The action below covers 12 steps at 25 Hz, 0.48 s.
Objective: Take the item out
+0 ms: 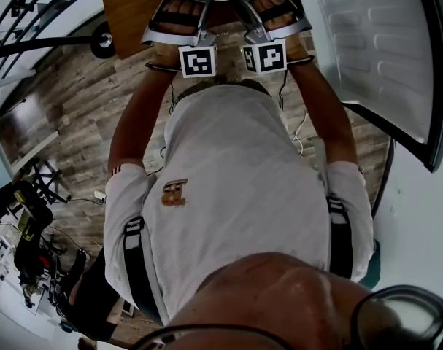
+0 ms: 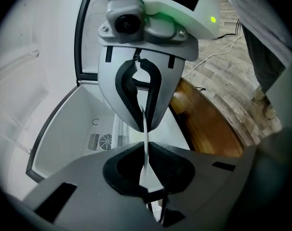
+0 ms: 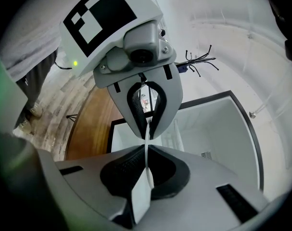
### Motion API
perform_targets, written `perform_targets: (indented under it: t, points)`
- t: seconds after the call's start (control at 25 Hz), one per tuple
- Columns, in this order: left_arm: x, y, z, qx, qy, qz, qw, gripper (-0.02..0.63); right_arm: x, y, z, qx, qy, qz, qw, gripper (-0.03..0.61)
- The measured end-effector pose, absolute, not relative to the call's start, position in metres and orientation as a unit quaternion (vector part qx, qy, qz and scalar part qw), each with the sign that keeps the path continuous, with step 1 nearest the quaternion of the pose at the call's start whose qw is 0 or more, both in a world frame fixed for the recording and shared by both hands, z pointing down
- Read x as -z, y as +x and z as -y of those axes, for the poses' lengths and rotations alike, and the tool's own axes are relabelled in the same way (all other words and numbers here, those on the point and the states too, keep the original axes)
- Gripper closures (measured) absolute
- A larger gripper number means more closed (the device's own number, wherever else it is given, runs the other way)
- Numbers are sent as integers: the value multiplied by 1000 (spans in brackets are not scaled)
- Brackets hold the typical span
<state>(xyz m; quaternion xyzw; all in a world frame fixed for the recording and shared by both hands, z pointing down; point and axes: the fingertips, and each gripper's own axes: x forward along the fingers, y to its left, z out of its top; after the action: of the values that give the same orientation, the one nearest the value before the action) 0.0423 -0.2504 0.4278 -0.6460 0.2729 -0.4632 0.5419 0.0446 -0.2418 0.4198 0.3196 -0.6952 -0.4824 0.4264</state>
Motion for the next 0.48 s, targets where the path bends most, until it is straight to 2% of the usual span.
perform_targets:
  t: [0.48]
  points:
    - [-397,38,225,449,-643,-274,556,580,-390,40,216,485,335,689,422,540]
